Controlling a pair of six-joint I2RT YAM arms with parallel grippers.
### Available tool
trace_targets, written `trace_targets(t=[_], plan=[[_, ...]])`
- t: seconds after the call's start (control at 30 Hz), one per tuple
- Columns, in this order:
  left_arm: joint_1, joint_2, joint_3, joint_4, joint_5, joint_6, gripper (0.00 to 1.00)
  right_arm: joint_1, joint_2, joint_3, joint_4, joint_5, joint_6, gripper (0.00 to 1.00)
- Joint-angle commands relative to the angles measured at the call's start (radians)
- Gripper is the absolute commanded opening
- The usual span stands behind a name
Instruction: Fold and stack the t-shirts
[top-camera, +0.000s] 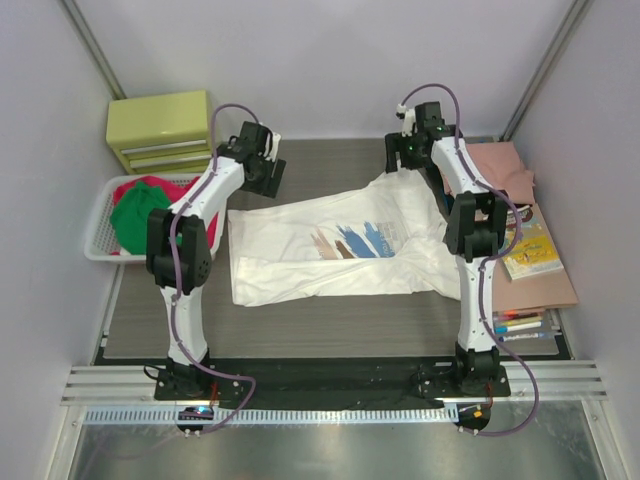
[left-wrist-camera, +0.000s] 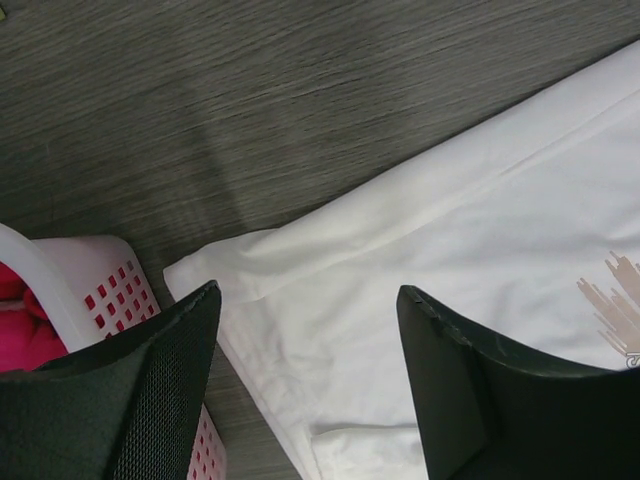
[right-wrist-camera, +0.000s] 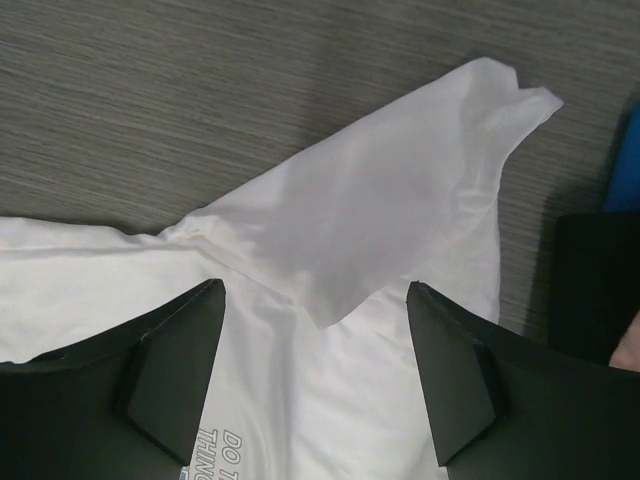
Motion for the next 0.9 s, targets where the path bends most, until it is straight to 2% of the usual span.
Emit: trace_targets(t=[0.0,0.17,0.27,0.33,0.4,0.43,0.47,0.5,0.57,0.6,0.67,0.7,0.73,0.77,0.8,0.87], plan=[[0.000,-0.024,0.008,0.032,-0.026,0.019,0.73,0.003,0.017,0.050,-0.008,0.023,0.021,0.79],[0.001,-0.019,-0.019,0.040,-0.039,0.024,0.73,0.003,0.029,0.033,0.009,0.024,0.030,0.78],[0.000,-0.005,-0.027,0.041,-0.036,0.022,0.73,0.001,0.043,0.026,0.029,0.032,0.030,0.69],[0.001,-0.002,-0.027,0.040,-0.033,0.021,0.73,0.003,0.055,0.027,0.034,0.032,0.031,0.60],[0.001,-0.001,-0.032,0.045,-0.034,0.025,0.73,0.003,0.067,0.019,0.046,0.032,0.038,0.34],[0.000,-0.002,-0.036,0.043,-0.034,0.029,0.73,0.003,0.072,0.018,0.049,0.032,0.039,0.32],[0.000,0.001,-0.041,0.045,-0.036,0.038,0.73,0.001,0.073,0.016,0.051,0.034,0.041,0.32],[0.001,0.002,-0.042,0.043,-0.042,0.038,0.73,0.001,0.080,0.013,0.057,0.032,0.041,0.39],[0.001,0.008,-0.055,0.051,-0.072,0.029,0.73,0.001,0.083,0.010,0.057,0.021,0.039,0.48],[0.000,0.013,-0.061,0.057,-0.086,0.021,0.74,0.003,0.081,0.007,0.060,0.020,0.039,0.59],[0.001,0.018,-0.076,0.075,-0.085,0.018,0.75,0.003,0.083,0.003,0.061,0.018,0.035,0.66],[0.003,0.025,-0.076,0.077,-0.083,0.016,0.75,0.003,0.081,-0.004,0.063,0.023,0.033,0.60],[0.003,0.027,-0.073,0.072,-0.080,0.016,0.75,0.003,0.078,-0.008,0.066,0.027,0.032,0.46],[0.003,0.030,-0.072,0.069,-0.077,0.021,0.75,0.003,0.078,-0.017,0.071,0.047,0.033,0.14],[0.001,0.028,-0.070,0.066,-0.077,0.022,0.75,0.003,0.073,-0.022,0.077,0.052,0.030,0.02],[0.003,0.021,-0.075,0.071,-0.075,0.027,0.75,0.003,0.070,-0.031,0.077,0.060,0.027,0.01]])
